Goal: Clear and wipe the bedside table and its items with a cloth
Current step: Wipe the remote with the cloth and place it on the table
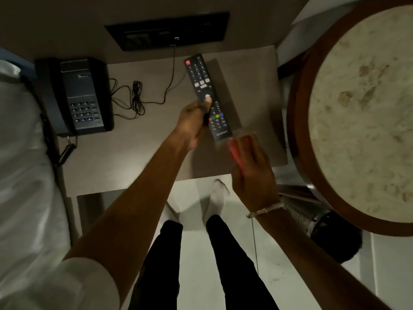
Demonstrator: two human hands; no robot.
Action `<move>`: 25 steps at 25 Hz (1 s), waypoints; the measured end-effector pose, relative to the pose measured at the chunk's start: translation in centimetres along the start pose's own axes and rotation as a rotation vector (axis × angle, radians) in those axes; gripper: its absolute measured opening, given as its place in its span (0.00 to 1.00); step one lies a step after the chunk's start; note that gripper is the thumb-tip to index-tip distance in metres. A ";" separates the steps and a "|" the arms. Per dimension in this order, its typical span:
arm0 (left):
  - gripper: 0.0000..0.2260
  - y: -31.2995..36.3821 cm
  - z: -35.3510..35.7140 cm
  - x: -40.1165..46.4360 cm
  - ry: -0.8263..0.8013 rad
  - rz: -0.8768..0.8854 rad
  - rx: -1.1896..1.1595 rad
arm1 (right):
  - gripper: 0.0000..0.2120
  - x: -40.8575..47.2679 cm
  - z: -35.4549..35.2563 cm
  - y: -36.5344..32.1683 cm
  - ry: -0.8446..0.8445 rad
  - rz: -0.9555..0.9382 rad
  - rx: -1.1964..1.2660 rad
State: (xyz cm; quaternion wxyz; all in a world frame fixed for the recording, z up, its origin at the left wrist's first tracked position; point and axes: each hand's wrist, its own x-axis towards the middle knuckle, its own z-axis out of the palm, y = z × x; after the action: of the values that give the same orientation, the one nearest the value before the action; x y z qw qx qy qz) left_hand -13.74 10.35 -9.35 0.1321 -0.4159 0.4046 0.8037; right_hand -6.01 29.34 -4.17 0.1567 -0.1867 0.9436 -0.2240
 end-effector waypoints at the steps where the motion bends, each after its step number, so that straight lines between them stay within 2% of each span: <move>1: 0.05 -0.6 1.0 0.5 0.023 -0.005 0.088 | 0.25 -0.6 -0.4 0.6 0.033 0.070 0.028; 3: 0.04 -2.1 3.4 1.6 0.073 -0.057 0.207 | 0.28 -1.1 -1.1 1.8 0.063 0.149 0.095; 5: 0.07 -3.4 5.0 2.9 0.120 -0.108 0.337 | 0.28 -1.2 -1.3 3.0 0.083 0.160 0.117; 8: 0.05 -4.8 6.6 4.1 0.139 -0.141 0.461 | 0.27 -0.6 -1.3 4.4 0.064 0.184 0.148; 12: 0.08 -5.6 7.8 5.0 0.149 -0.142 0.490 | 0.30 0.4 -1.3 5.2 0.059 0.207 0.120; 14: 0.10 -5.7 8.0 5.2 0.161 -0.112 0.615 | 0.29 0.6 -1.2 5.7 0.062 0.212 0.113; 17: 0.14 -5.5 8.1 4.8 0.267 -0.038 0.785 | 0.30 0.3 -1.0 6.0 0.088 0.210 0.128; 21: 0.11 -5.6 7.4 4.6 0.239 -0.026 0.790 | 0.28 0.5 -0.7 5.6 0.135 0.104 0.066; 25: 0.12 -5.5 5.1 3.3 0.272 -0.034 0.625 | 0.26 1.8 0.3 4.3 0.140 0.082 0.043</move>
State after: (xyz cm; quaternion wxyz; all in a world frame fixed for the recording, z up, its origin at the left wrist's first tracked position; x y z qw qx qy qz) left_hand -15.62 17.34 -13.20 0.2115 -0.4653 0.6382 0.5758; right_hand -8.69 31.99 -6.89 0.1033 -0.1284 0.9541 -0.2499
